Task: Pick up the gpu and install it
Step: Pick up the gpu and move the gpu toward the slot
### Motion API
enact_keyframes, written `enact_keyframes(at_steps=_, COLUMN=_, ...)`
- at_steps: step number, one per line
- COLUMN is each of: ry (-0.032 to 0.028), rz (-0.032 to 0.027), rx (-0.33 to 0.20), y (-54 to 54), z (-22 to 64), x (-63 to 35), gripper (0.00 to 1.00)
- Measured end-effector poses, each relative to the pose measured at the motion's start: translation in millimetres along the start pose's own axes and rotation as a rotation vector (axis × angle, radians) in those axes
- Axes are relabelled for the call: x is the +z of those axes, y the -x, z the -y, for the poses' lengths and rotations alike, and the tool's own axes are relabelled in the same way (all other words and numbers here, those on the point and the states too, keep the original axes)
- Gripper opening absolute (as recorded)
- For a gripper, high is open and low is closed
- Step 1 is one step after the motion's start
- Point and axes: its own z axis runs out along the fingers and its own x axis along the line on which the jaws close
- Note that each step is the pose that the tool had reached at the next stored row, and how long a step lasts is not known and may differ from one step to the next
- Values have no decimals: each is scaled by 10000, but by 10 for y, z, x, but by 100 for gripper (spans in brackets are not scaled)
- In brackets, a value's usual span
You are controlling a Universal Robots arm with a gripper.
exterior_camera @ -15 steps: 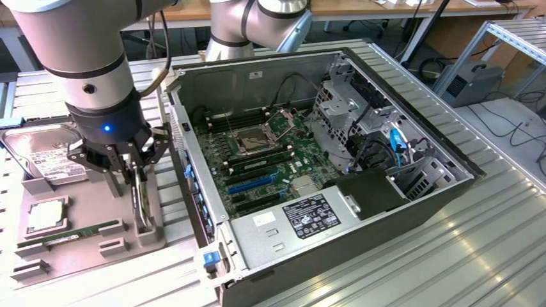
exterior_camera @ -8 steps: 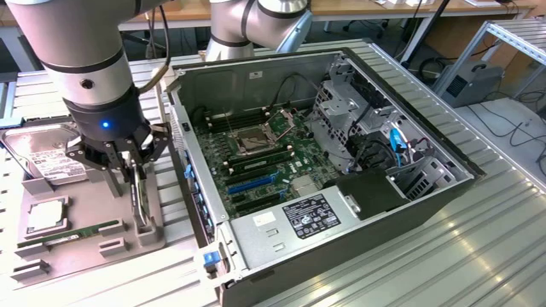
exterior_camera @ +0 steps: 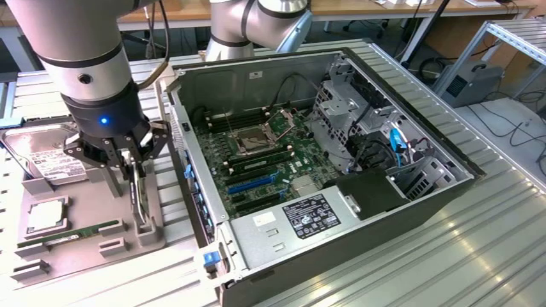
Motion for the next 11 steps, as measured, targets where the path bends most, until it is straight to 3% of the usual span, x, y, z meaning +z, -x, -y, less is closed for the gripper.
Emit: enact_keyframes(at_steps=11, ry=1, rz=1, rx=0, y=4, z=-1, x=-80, gripper=27)
